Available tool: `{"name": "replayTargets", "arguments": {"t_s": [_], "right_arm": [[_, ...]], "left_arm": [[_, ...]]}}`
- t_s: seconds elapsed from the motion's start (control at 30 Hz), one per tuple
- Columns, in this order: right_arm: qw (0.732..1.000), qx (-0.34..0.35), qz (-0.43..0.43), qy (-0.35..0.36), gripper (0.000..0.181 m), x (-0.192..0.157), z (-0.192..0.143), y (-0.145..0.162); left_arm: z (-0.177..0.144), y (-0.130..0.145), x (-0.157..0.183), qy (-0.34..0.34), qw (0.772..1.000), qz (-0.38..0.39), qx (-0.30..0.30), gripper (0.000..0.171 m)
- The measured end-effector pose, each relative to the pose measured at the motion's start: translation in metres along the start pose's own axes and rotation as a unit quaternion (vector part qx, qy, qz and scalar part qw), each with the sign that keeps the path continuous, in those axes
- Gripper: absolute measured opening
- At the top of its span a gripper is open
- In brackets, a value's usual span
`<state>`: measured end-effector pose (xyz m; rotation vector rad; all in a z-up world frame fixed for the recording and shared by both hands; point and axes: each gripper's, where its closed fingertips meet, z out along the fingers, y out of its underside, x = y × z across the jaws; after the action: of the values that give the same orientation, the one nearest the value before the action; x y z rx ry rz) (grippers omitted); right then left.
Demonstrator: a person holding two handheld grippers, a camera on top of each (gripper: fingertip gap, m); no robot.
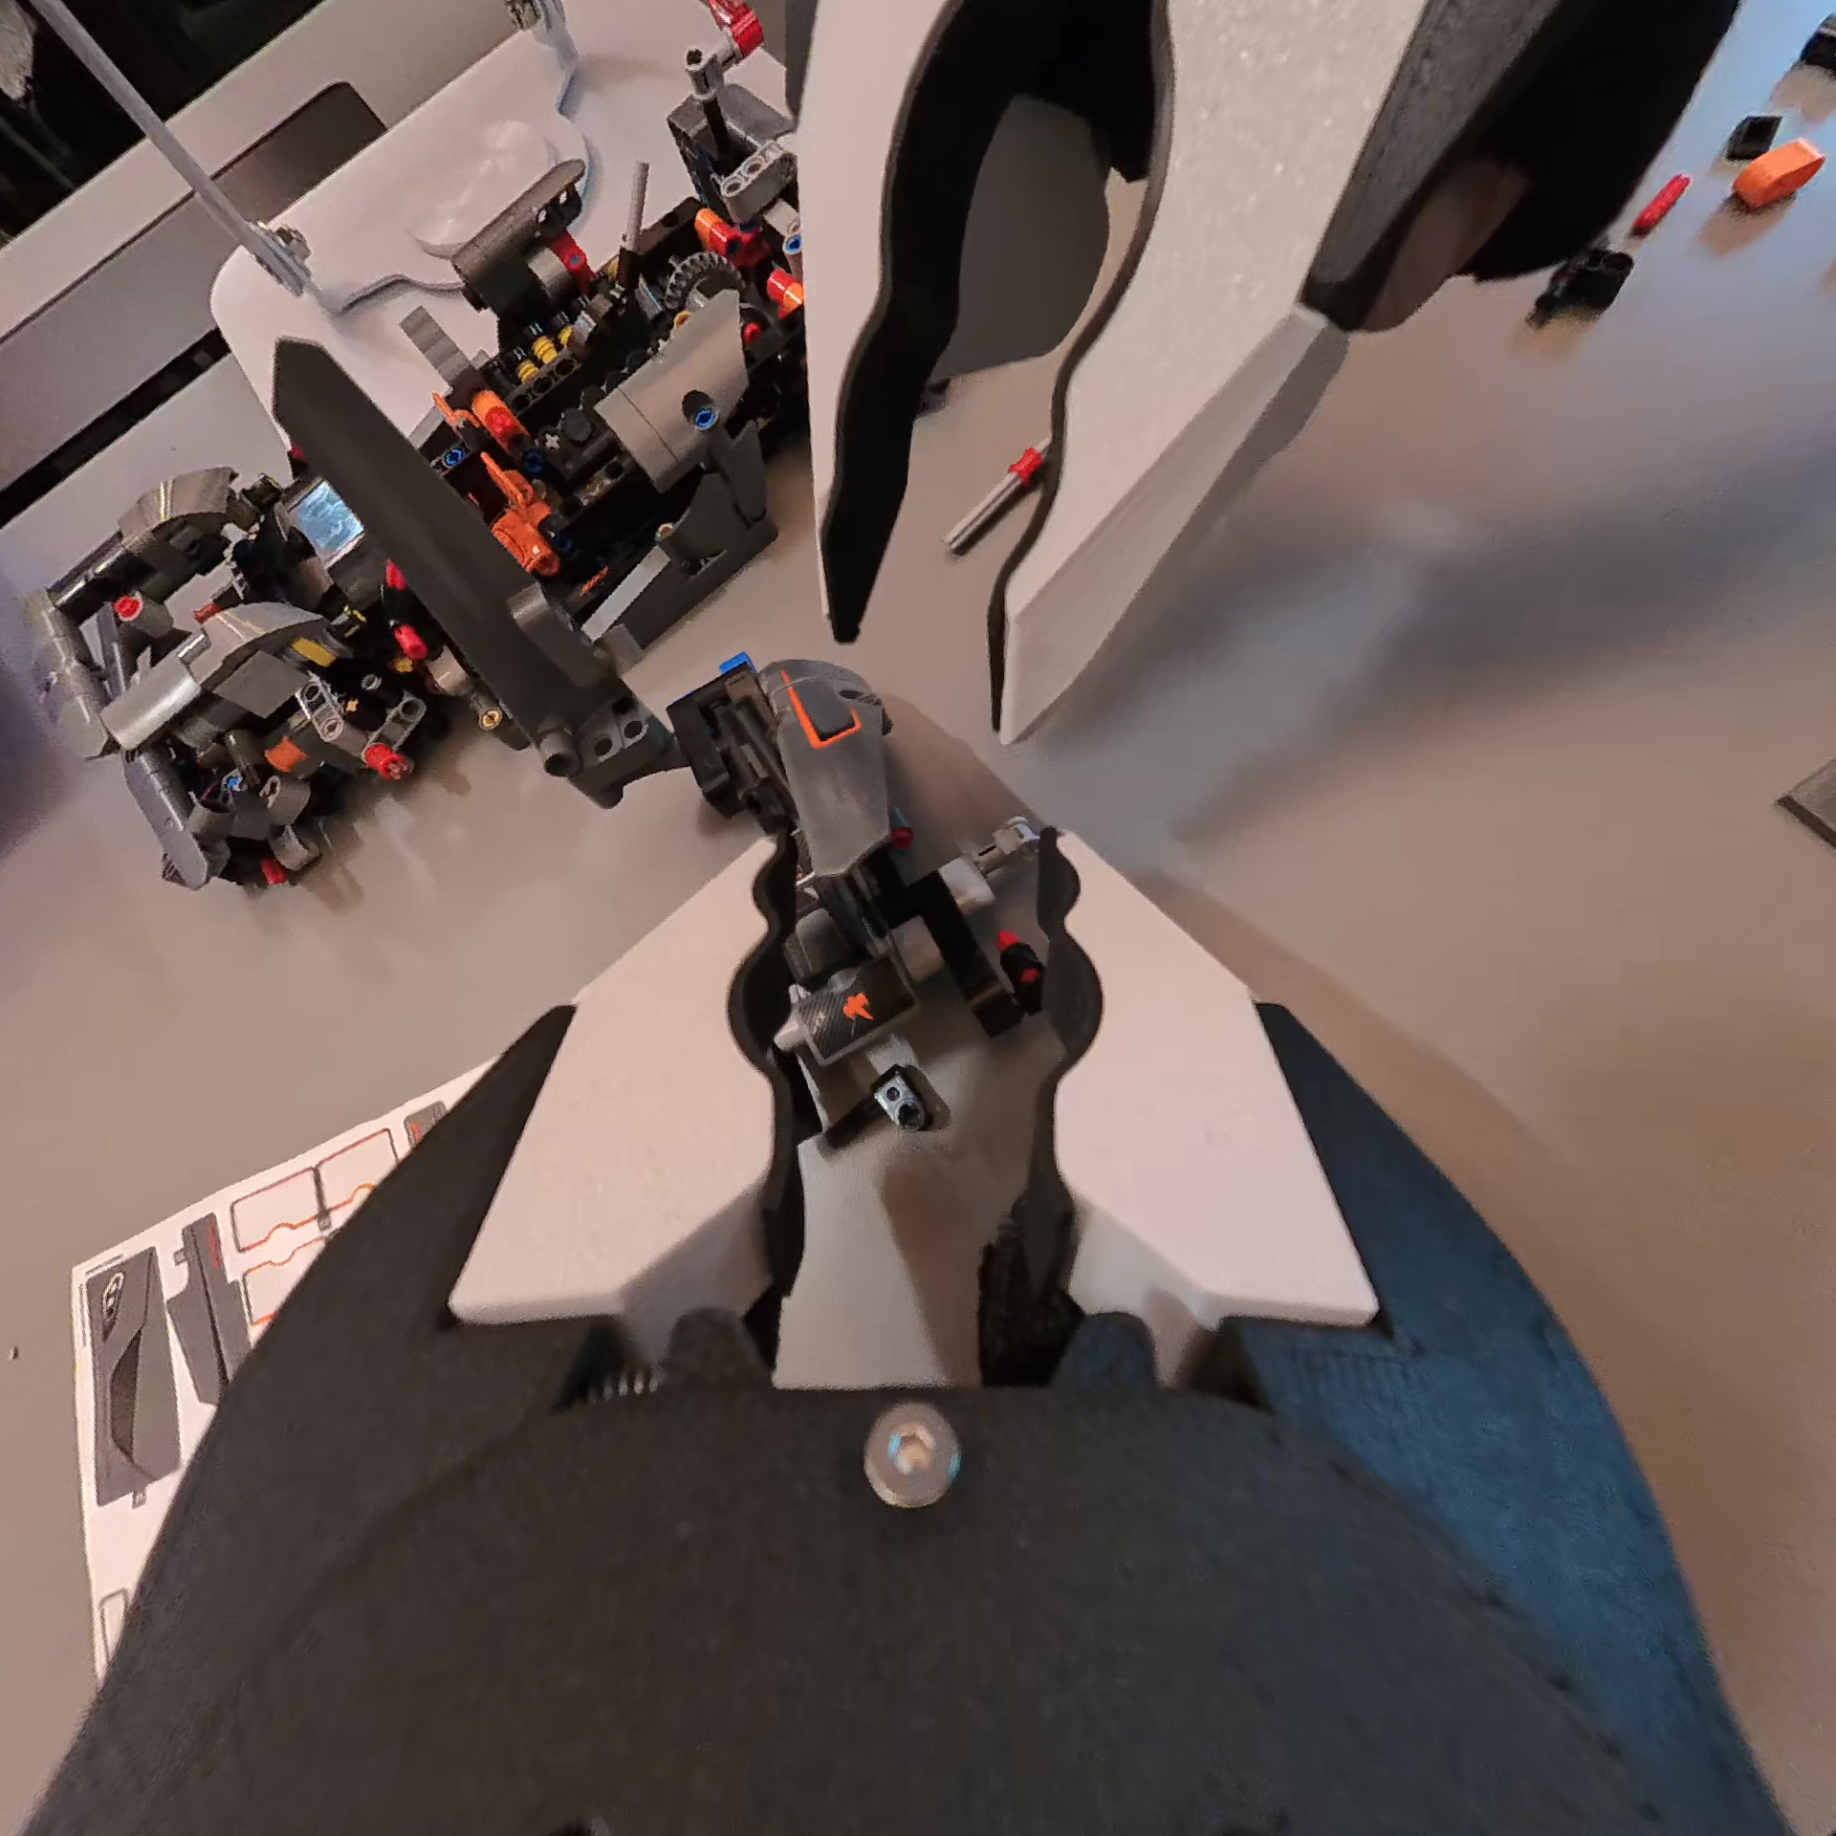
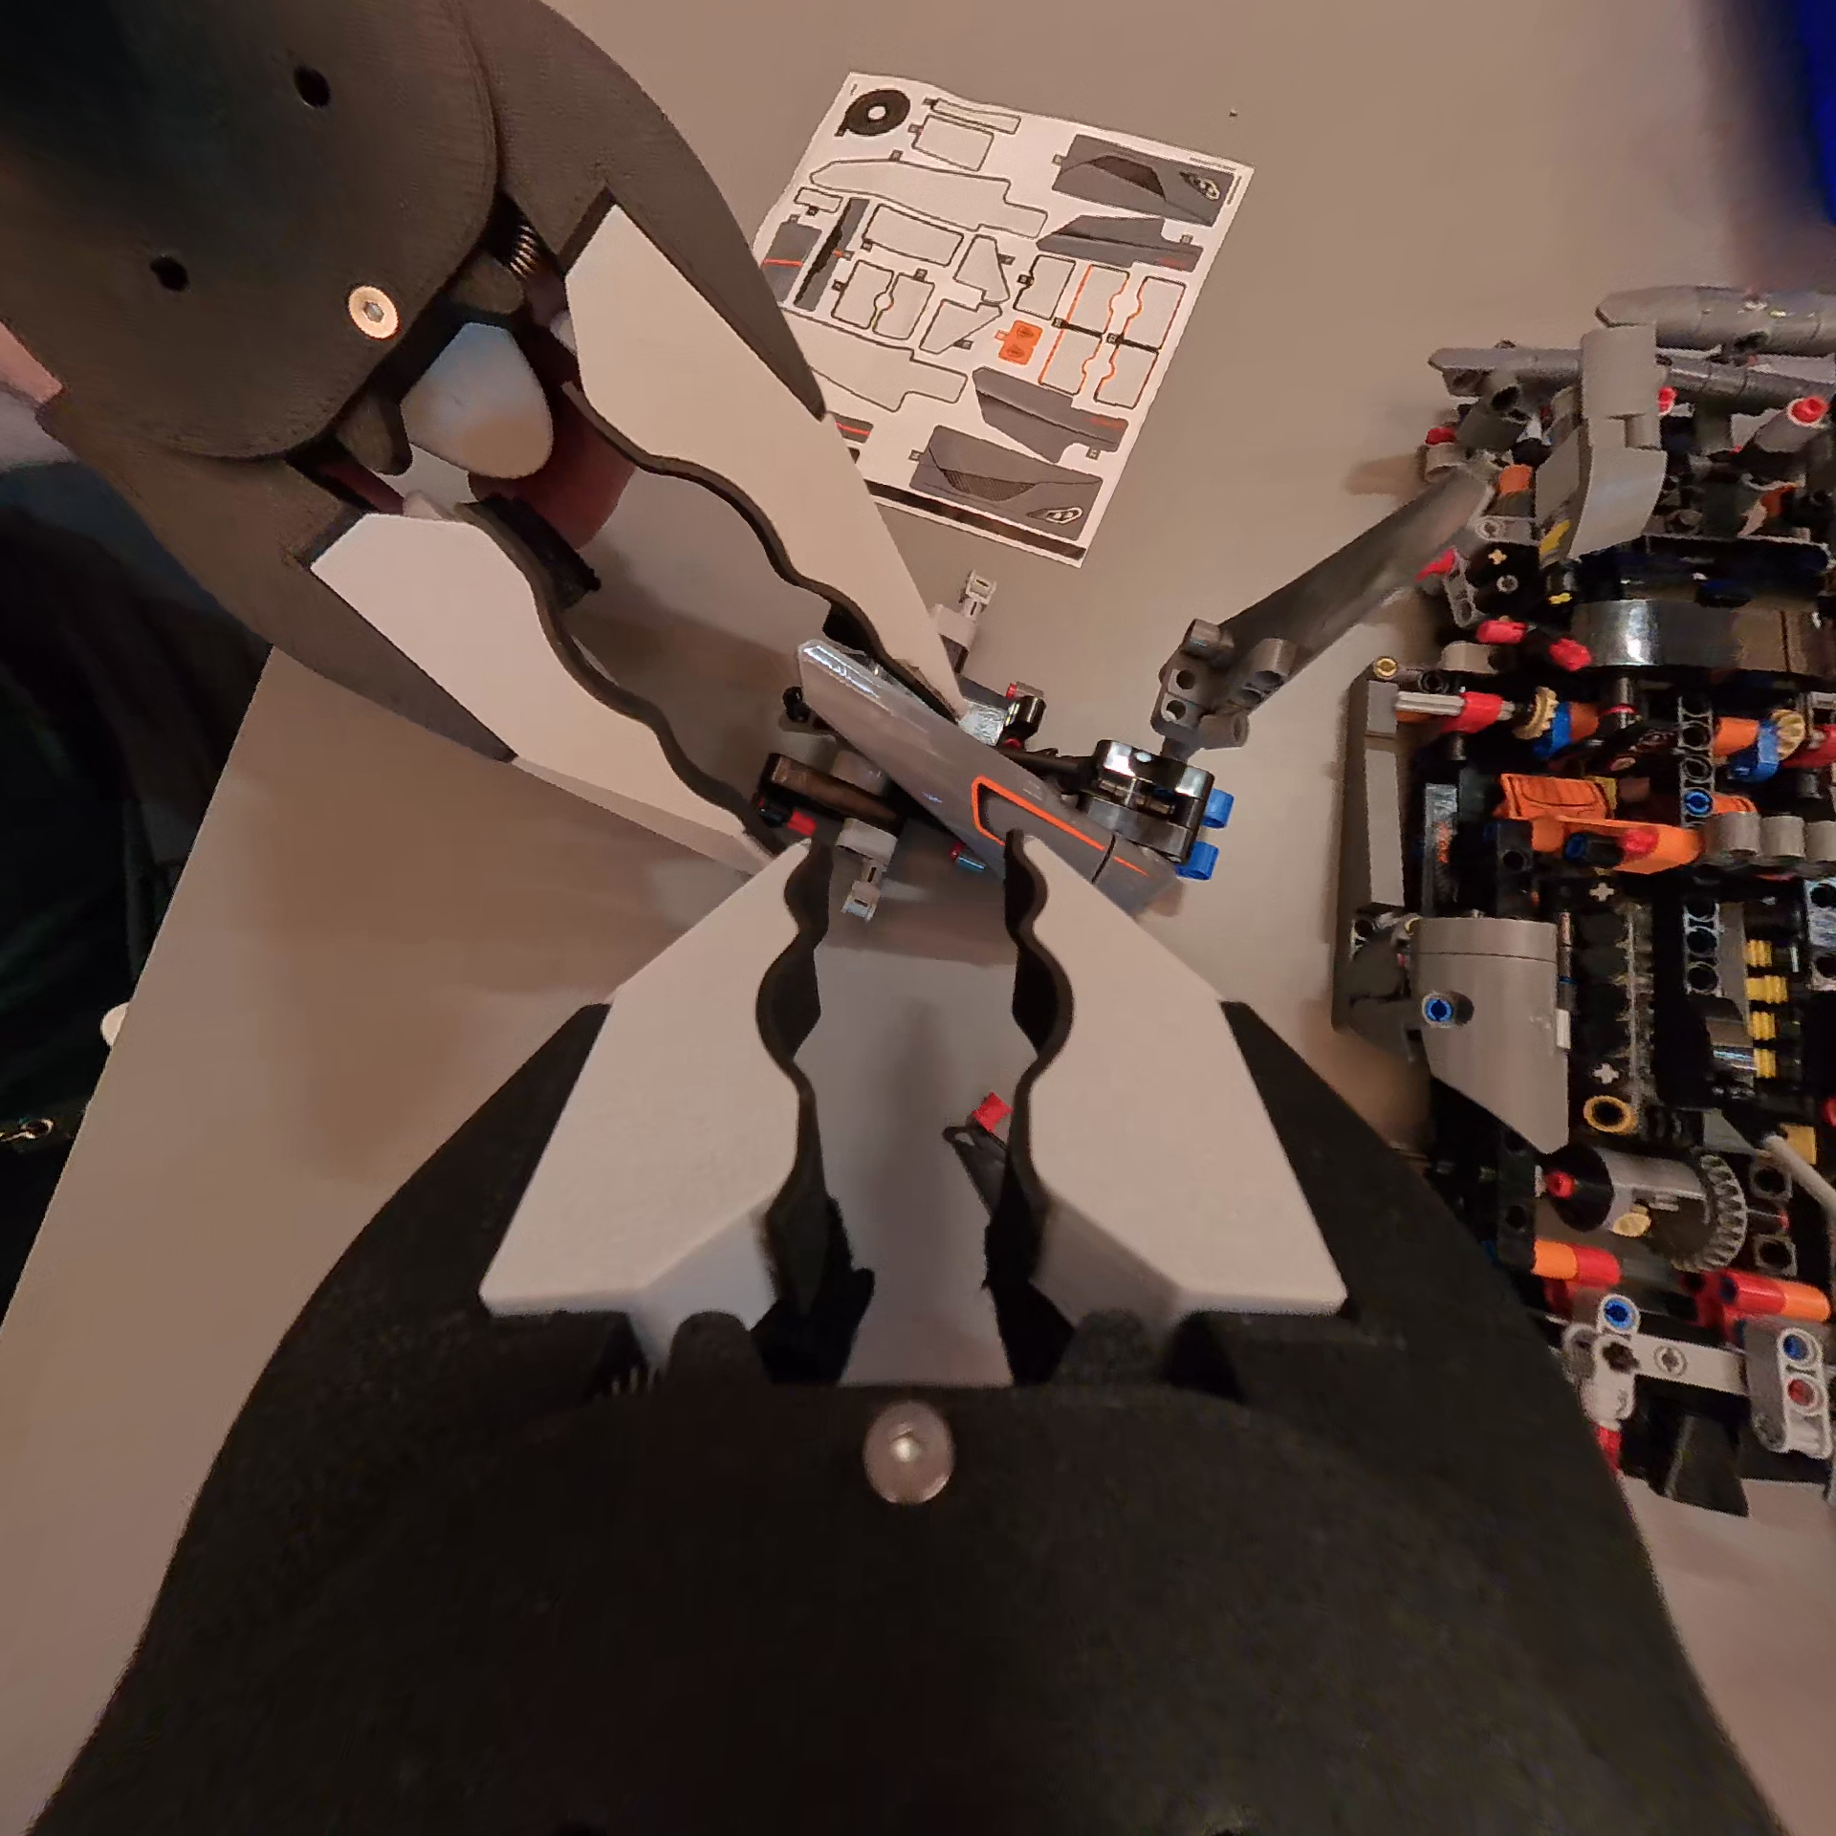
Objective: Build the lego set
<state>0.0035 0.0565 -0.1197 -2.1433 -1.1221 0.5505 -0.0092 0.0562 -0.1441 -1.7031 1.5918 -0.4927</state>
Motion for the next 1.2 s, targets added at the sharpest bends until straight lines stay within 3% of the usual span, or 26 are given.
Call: {"name": "replayTargets", "arguments": {"t_s": [1.0,1.2], "right_arm": [[1.0,0.008,0.018,0.023,0.036,0.011,-0.016,-0.003],[0.999,0.009,0.035,0.032,0.036,0.018,-0.02,0.0]], "left_arm": [[-0.012,0.005,-0.003,-0.015,1.0,-0.004,-0.005,0.046],[-0.01,0.004,-0.002,-0.016,1.0,-0.003,-0.004,0.037]]}}
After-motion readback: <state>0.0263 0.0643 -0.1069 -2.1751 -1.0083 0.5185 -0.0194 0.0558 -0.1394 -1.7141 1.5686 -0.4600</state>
